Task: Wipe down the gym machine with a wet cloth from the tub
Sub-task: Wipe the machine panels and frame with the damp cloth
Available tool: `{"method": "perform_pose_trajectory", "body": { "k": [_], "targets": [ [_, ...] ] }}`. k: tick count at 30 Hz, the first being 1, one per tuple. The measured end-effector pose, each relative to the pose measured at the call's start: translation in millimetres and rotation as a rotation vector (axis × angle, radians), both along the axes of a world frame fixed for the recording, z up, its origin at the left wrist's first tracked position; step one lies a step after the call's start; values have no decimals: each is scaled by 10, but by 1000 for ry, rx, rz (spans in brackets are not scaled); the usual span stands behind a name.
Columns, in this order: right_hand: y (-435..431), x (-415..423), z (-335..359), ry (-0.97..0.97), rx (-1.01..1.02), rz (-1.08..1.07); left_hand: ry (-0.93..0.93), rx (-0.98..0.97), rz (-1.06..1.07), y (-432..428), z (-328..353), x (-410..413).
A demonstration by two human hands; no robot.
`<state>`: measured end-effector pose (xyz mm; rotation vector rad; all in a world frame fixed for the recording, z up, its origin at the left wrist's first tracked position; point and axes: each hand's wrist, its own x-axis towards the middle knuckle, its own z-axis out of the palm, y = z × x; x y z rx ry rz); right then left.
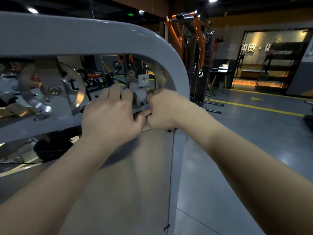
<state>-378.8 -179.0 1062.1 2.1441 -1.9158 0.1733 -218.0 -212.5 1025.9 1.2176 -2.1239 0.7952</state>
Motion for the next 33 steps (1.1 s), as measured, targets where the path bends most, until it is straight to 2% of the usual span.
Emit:
{"method": "perform_pose_trajectory", "body": {
  "k": [3, 6, 10, 12, 16, 19, 22, 26, 29, 33],
  "targets": [
    [13, -44, 50, -25, 45, 8, -9, -23, 4, -3, -32, 8],
    [169, -240, -94, -55, -46, 113, -11, -38, 11, -11, -38, -2],
    [225, -317, -169, 156, -205, 117, -37, -44, 28, -15, -26, -25],
    [114, -258, -140, 221, -201, 97, -52, -52, 32, -19, -25, -25],
    [-73, -158, -30, 83, -95, 61, -67, -59, 41, -4, -33, -20],
    [-12, -213, 5, -53, -121, 79, -71, -47, 56, 12, -33, -35],
    [119, -253, -79, 0, -159, 156, -60, -42, 63, 3, -28, -26],
    [115, -157, -94, 9, -74, 120, -60, -54, 61, -17, -37, -15],
    [-50, -40, 27, 105, 24, 21, -71, -63, 46, -21, -56, -16],
    [-181, 47, 178, 204, 175, -1, -91, -52, 51, -38, -60, -1]
  ]
}}
